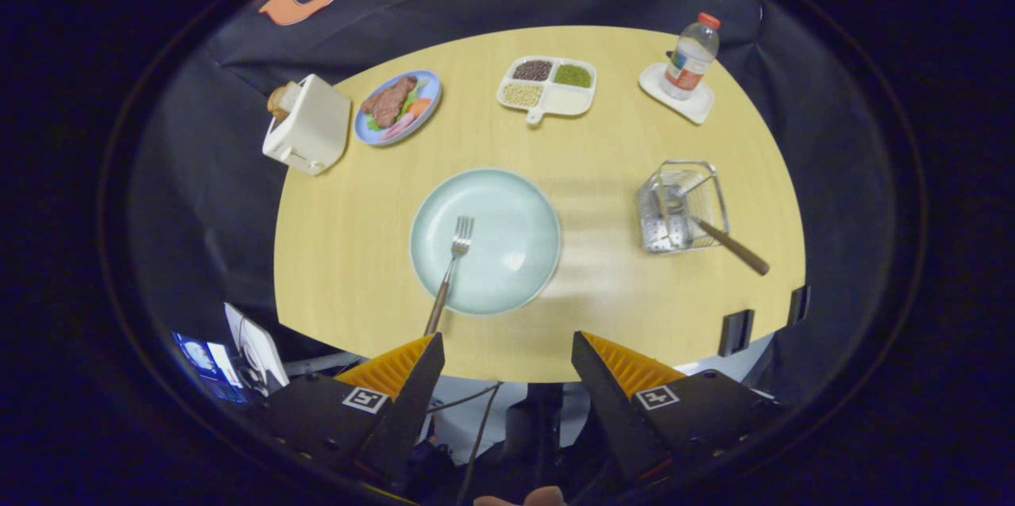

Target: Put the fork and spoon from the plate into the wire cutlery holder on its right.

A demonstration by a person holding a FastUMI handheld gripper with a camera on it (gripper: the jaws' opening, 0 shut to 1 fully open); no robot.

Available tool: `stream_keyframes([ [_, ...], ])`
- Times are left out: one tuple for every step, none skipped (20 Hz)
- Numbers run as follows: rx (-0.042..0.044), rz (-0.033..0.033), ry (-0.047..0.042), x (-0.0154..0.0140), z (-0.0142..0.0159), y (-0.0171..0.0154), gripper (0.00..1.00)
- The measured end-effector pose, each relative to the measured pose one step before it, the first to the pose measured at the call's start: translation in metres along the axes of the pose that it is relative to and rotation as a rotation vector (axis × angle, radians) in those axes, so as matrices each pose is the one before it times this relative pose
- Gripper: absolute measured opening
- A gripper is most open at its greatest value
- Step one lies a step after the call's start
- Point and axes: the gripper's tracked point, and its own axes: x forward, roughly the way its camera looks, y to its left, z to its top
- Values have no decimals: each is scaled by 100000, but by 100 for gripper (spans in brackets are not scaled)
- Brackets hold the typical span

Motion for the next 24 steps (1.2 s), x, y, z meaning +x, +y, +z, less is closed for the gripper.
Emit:
stream_keyframes([
  [954, 79, 1865, 1154, -642, 1132, 97],
  [1374, -166, 1436, 1167, -540, 962, 97],
  [1364, -349, 1255, 1109, -417, 923, 97],
  [892, -416, 1193, 1194, -327, 817, 97],
  [655, -357, 708, 1161, -158, 657, 97],
  [151, -1199, 913, 1153, -90, 424, 97],
  [292, -1259, 478, 1077, 100, 275, 97],
  [1063, -1110, 714, 903, -32, 269, 97],
  [1547, -464, 1033, 903, -197, 272, 97],
  [1650, 146, 966, 751, -74, 436, 97],
  [1130, -185, 854, 659, -113, 340, 96],
  [387, -125, 1300, 384, 454, 247, 96],
  [337, -465, 995, 456, 61, 210, 94],
  [-228, -995, 669, 607, 74, 109, 85],
  [-504, -640, 547, 547, 51, 106, 77],
  [-309, -356, 337, 519, 47, 137, 68],
  [68, -193, 387, 229, 88, 68, 59],
  [324, -474, 1336, 170, -86, 93, 51],
  [565, 92, 733, 476, -117, -34, 42],
  [498, 114, 544, 183, 33, 28, 31],
  [-209, 594, 1086, 25, -85, 119, 23],
  [-189, -679, 944, 512, 308, -206, 15],
  [102, 1805, -151, -718, -255, 168, 7],
  [-1537, -152, 374, 164, -64, -168, 7],
])
